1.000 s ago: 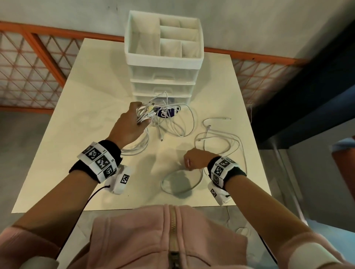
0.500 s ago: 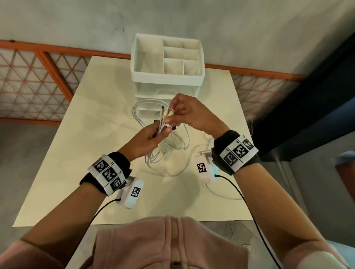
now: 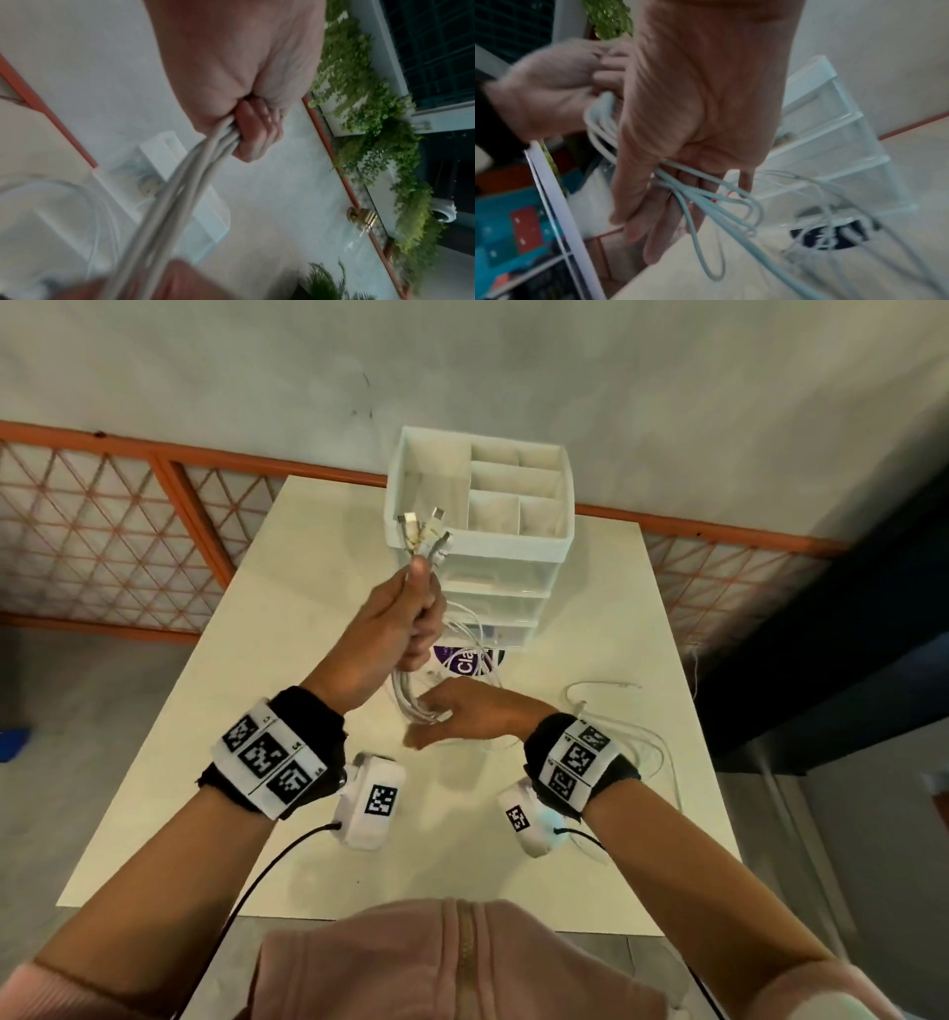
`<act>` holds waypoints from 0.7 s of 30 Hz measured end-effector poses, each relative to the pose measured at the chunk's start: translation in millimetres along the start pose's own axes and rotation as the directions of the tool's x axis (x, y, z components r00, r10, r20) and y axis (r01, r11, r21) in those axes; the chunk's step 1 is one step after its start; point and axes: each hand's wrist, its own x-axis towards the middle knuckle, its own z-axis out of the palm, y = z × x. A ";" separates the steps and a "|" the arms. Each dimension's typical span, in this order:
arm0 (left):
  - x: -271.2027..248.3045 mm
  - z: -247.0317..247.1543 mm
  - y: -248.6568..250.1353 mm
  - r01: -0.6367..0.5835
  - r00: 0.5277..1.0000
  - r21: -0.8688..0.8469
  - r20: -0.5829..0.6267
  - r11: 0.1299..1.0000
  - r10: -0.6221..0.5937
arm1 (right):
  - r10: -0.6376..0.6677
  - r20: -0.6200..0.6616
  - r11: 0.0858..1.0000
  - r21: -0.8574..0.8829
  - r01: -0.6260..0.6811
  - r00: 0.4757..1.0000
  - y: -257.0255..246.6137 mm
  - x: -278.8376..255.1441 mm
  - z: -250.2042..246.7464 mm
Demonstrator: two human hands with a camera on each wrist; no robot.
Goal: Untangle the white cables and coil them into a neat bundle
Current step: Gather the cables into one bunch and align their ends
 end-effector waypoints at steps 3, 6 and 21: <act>-4.4 -21.1 13.8 0.032 0.998 0.023 -0.054 0.999 -0.030 | 0.090 -0.117 0.989 -0.110 -0.103 0.989 36.1 -5.5 -18.0; -12.0 -36.4 11.1 0.036 0.992 0.194 -0.124 0.980 -0.012 | 0.127 -0.258 0.966 -0.187 -0.178 0.958 56.5 -16.7 -39.3; -0.5 -29.4 1.2 -0.135 0.950 0.436 -0.197 0.890 0.241 | -0.024 -0.378 0.998 0.038 0.042 0.926 -17.1 -28.5 -87.7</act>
